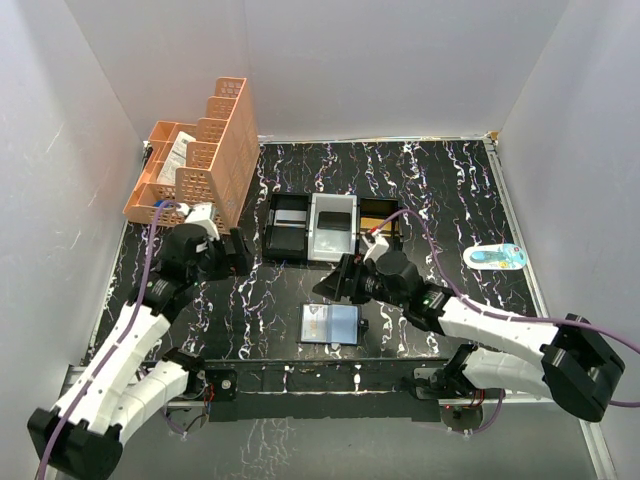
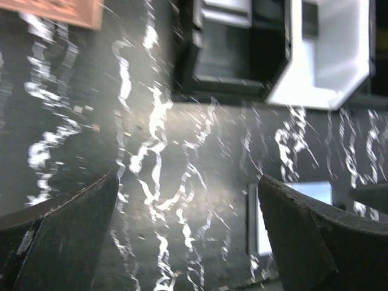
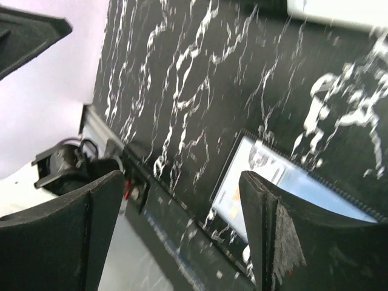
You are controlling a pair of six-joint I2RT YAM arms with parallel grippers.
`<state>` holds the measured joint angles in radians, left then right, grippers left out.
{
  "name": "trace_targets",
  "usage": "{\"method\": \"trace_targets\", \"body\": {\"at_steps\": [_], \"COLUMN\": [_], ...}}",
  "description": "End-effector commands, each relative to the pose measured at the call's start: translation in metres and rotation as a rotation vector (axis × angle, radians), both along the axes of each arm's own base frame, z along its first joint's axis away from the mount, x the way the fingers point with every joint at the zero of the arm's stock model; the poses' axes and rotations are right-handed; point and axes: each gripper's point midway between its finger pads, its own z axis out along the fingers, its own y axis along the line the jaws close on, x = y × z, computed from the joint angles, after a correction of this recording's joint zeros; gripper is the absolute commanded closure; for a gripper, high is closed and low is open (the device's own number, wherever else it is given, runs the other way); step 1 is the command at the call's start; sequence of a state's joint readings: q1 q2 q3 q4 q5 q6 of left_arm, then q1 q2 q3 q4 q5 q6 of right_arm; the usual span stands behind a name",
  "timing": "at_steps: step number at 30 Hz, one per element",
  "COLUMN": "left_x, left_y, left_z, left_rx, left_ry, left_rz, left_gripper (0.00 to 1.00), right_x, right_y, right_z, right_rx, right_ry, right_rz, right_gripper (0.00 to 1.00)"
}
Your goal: Take the credit cards out of the card holder
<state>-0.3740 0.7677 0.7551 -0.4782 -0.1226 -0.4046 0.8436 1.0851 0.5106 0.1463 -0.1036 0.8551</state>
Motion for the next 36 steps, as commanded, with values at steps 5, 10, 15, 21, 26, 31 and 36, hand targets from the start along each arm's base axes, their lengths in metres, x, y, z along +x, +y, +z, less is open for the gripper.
{"method": "trace_targets", "body": {"at_steps": [5, 10, 15, 21, 26, 31, 36], "left_x": [-0.040, -0.056, -0.063, -0.068, -0.070, -0.072, -0.074], "left_y": [-0.084, -0.097, -0.103, -0.117, -0.127, -0.141, -0.148], "left_z": [-0.004, -0.021, -0.038, -0.052, -0.065, -0.073, -0.084], "left_rx": [-0.352, -0.432, -0.403, -0.387, -0.360, -0.346, -0.309], "left_ry": [0.180, 0.238, 0.275, 0.305, 0.331, 0.360, 0.384], "left_rz": [-0.336, -0.352, -0.314, -0.296, -0.288, -0.299, -0.292], "left_gripper": [0.04, 0.08, 0.16, 0.17, 0.22, 0.34, 0.45], "right_x": [-0.039, -0.045, -0.038, -0.037, -0.037, -0.036, -0.035], "right_y": [0.022, 0.021, 0.022, 0.022, 0.024, 0.027, 0.022], "right_z": [-0.006, -0.019, -0.026, -0.049, -0.063, -0.079, -0.099], "right_rx": [0.168, 0.160, 0.071, 0.007, -0.066, -0.064, -0.118], "right_ry": [0.238, 0.265, 0.259, 0.317, 0.323, 0.341, 0.387], "right_rz": [0.130, 0.146, 0.140, 0.131, 0.163, 0.171, 0.133], "right_gripper": [0.31, 0.38, 0.46, 0.47, 0.49, 0.55, 0.59]}}
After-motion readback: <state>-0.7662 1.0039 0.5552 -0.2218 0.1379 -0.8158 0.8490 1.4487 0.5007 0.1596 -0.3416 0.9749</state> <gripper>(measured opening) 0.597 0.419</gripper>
